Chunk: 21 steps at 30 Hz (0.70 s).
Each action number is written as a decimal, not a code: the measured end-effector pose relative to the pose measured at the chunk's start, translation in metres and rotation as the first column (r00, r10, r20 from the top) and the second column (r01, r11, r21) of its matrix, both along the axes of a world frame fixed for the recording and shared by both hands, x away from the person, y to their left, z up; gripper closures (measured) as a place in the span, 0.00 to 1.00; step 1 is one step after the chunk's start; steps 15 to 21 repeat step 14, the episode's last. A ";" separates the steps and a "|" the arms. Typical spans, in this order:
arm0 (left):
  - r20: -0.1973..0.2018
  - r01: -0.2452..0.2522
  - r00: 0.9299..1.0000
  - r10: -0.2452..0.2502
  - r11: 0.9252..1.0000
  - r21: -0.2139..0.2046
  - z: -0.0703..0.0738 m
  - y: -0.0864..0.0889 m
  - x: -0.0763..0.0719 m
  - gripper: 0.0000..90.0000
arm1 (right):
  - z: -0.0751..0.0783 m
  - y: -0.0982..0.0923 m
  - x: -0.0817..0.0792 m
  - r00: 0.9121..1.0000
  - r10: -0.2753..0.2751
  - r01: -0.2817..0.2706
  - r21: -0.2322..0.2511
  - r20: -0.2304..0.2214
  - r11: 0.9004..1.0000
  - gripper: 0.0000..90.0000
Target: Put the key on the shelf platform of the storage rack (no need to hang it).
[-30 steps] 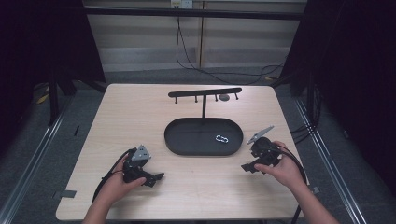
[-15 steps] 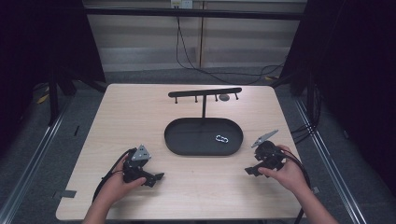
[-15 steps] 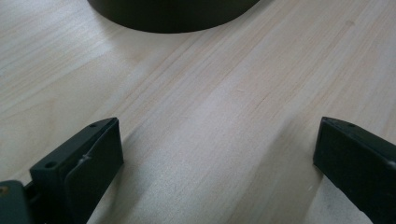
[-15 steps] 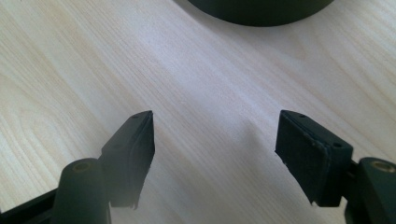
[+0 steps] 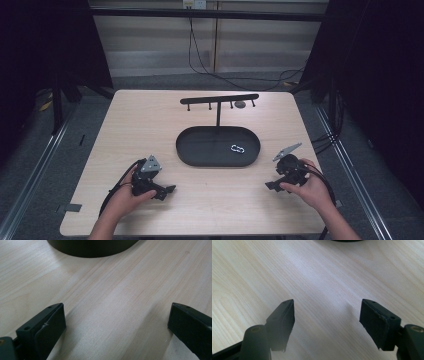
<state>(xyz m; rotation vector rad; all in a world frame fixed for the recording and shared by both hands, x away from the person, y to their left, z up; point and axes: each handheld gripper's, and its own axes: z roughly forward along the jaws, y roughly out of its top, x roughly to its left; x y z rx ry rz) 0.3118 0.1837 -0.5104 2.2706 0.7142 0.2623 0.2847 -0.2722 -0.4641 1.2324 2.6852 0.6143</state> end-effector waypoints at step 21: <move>0.000 0.000 1.000 0.000 1.000 0.000 0.000 0.000 0.000 0.01 | -0.004 -0.005 -0.003 1.000 -0.002 0.002 -0.004 -0.005 1.000 0.32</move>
